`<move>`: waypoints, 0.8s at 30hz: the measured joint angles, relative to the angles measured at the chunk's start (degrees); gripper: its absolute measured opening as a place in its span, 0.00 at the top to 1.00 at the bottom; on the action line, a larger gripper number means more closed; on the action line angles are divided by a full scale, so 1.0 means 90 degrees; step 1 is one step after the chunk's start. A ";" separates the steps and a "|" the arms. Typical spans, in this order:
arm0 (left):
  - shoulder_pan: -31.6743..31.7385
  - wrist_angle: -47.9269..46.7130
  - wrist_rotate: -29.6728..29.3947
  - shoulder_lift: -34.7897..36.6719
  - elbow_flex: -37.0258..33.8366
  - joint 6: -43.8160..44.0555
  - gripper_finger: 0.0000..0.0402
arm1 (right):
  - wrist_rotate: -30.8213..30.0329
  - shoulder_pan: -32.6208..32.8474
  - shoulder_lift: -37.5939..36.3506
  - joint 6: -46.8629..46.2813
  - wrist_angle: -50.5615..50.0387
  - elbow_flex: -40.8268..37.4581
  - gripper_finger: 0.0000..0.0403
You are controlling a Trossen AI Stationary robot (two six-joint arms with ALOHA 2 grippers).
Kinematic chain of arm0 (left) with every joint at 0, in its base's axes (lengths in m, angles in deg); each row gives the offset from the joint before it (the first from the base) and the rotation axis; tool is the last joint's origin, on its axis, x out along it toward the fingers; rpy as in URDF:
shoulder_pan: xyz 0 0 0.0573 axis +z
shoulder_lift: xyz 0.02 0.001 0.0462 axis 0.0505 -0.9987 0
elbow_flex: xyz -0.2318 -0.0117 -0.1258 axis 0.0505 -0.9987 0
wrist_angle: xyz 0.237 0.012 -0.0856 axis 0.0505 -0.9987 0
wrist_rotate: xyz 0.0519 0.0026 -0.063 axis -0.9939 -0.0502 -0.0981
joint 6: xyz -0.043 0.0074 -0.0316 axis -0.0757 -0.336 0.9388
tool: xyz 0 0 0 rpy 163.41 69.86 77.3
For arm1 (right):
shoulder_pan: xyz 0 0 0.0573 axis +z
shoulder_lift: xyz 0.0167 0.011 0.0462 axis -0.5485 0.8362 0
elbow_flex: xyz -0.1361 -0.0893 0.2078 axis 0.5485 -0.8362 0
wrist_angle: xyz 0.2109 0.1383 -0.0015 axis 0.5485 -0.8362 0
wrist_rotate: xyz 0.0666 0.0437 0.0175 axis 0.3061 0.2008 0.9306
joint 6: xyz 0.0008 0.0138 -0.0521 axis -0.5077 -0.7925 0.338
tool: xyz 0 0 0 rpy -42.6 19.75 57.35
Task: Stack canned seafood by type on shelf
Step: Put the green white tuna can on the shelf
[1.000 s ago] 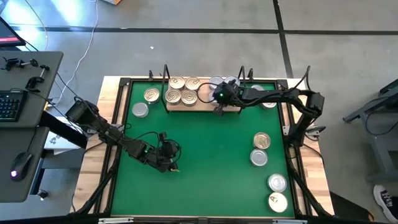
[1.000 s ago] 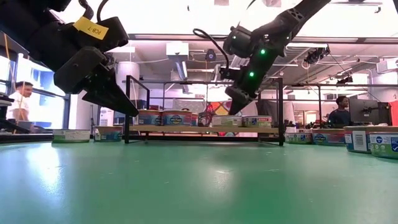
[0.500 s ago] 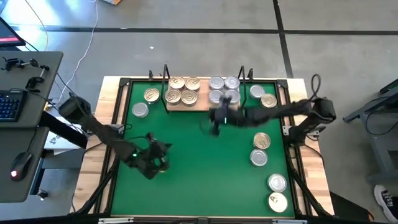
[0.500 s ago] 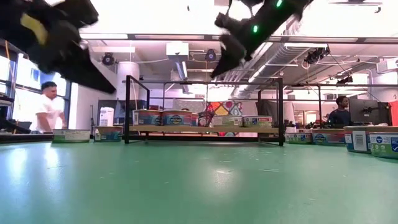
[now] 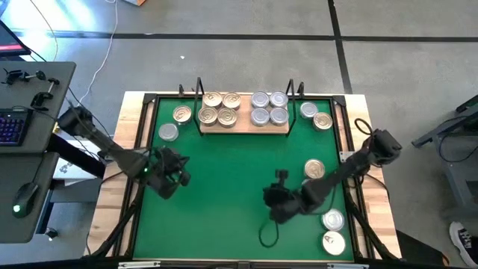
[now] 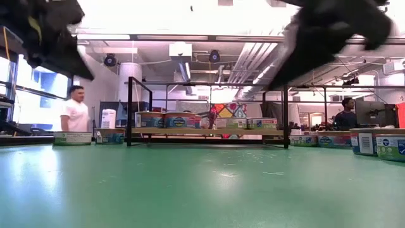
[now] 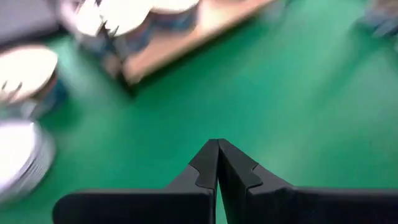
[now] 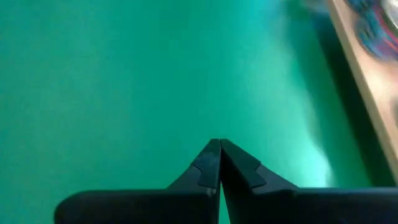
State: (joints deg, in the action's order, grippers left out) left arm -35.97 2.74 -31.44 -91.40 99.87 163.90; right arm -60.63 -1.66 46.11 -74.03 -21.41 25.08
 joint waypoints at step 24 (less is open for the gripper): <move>0.5851 -0.0508 0.1628 -0.0779 -0.0358 -0.2761 1.00 | -0.1609 0.0711 -0.0029 -0.2607 -0.2198 -0.0002 1.00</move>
State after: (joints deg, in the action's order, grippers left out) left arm 16.69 -1.83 -16.79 -98.41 96.65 139.05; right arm -75.11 4.74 45.85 -97.49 -41.18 25.06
